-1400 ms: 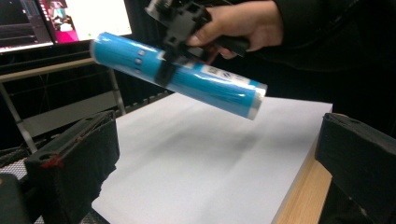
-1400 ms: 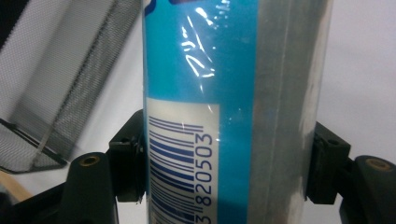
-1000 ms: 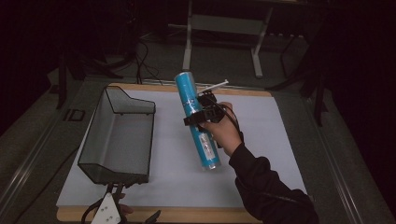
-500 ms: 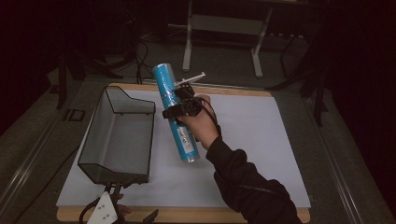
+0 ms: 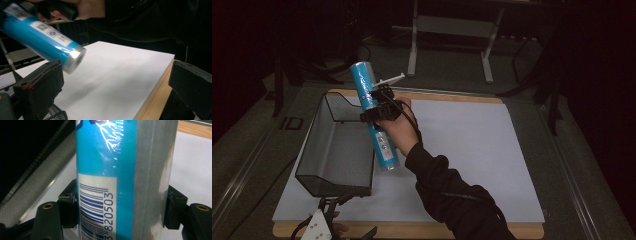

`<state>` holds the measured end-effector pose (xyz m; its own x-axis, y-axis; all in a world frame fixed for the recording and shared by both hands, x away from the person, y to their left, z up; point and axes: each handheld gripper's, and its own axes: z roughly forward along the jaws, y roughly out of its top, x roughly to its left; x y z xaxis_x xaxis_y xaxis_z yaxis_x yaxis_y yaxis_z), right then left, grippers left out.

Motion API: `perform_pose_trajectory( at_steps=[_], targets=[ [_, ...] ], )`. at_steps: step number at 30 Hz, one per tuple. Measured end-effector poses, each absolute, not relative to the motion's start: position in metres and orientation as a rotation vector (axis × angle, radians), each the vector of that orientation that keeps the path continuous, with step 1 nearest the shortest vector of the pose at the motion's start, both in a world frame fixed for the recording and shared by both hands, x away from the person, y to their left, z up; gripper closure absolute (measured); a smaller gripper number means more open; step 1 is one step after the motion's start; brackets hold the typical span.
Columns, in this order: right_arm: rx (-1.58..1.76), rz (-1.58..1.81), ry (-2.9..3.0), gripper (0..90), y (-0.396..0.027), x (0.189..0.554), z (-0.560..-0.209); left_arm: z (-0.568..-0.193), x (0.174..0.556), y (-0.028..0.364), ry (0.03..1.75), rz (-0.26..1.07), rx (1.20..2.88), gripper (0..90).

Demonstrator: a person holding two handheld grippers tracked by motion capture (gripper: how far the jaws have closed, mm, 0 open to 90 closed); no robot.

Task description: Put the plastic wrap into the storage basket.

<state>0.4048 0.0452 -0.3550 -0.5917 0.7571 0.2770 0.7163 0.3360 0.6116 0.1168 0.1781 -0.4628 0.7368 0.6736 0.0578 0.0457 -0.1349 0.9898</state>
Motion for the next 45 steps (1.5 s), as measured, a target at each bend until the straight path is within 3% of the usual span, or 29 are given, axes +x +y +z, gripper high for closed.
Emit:
perform_pose_trajectory(
  at_steps=[10, 21, 45],
  targets=[
    [1.401, 1.180, 2.501, 31.5, 0.088, 0.409, -0.358, -0.463, 0.116, 0.178, 0.587, 0.607, 1.639, 0.7],
    [1.467, 1.162, 2.505, 31.6, 0.118, 0.406, -0.398, -0.463, 0.116, 0.178, 0.583, 0.600, 1.642, 0.6],
    [1.674, 1.062, 2.434, 31.3, 0.115, 0.404, -0.454, -0.462, 0.115, 0.175, 0.558, 0.592, 1.653, 0.7]
  ],
)
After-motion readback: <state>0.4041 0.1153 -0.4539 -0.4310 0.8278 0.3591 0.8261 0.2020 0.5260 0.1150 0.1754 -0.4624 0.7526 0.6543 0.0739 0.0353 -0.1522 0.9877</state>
